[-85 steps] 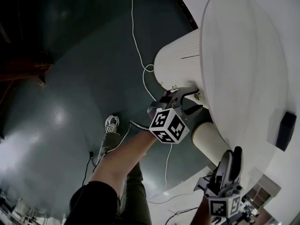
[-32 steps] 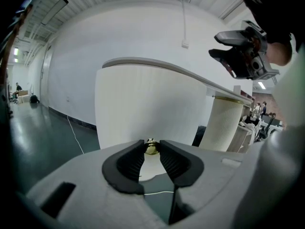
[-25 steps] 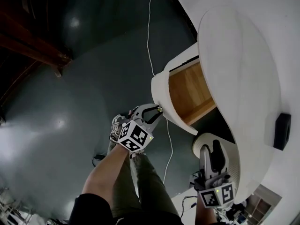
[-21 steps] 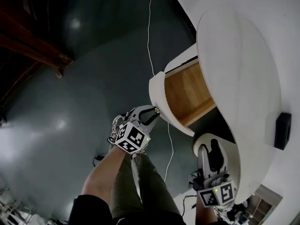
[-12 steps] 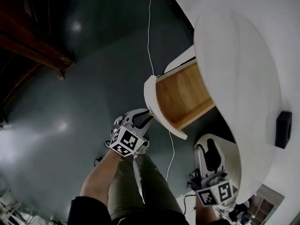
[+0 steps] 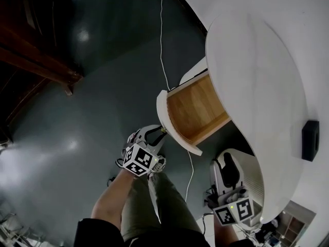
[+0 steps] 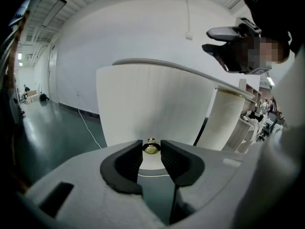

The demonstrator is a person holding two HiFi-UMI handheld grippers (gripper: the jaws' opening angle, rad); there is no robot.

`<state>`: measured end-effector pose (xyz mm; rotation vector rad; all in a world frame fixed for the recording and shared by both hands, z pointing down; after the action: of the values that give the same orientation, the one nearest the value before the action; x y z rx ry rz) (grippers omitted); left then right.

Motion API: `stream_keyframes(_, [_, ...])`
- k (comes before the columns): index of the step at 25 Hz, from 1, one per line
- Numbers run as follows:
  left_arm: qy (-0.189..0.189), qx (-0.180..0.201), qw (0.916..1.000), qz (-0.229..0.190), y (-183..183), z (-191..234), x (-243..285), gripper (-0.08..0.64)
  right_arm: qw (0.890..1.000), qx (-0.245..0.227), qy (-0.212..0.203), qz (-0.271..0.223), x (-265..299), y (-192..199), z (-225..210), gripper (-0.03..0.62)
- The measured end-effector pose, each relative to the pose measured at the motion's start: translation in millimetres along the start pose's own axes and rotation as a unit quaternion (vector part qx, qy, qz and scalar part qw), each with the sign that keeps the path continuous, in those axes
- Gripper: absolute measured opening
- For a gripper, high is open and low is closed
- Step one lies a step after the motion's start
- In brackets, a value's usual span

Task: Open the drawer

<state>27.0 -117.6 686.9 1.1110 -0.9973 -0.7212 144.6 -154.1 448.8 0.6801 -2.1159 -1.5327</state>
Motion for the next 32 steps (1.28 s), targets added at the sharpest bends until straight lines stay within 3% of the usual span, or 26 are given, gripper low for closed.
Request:
stream_keyframes(10, [-0.038,-0.029,0.9987,-0.02,-44.5,-6.3,-38.9,0.191,1.0,-0.012,-0.002,0.008,0.1,-16.4,-1.1,0.19])
stream_keyframes(19, [-0.069,-0.015,0.9944,-0.078,-141.8,-7.4,-78.2,0.195,1.0,-0.015,-0.014,0.013,0.4,-37.1,13.6,0.179])
stream_keyframes(32, [-0.06,0.033,0.9918,-0.108,-252.0,-17.0,-110.4,0.193,0.999,-0.026,-0.02,-0.018,7.5,-85.1,28.8,0.126])
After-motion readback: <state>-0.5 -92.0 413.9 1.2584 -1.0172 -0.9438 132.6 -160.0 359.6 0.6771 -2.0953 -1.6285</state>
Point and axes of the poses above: the fingertips, and each gripper's own axes: x forward along the fingers, z to its left, y out of its underside, the point moved 1 cm from there along -x, backward along the fingers, and after that the axes turned 14 degrees about -z, right-handed, at the moved point
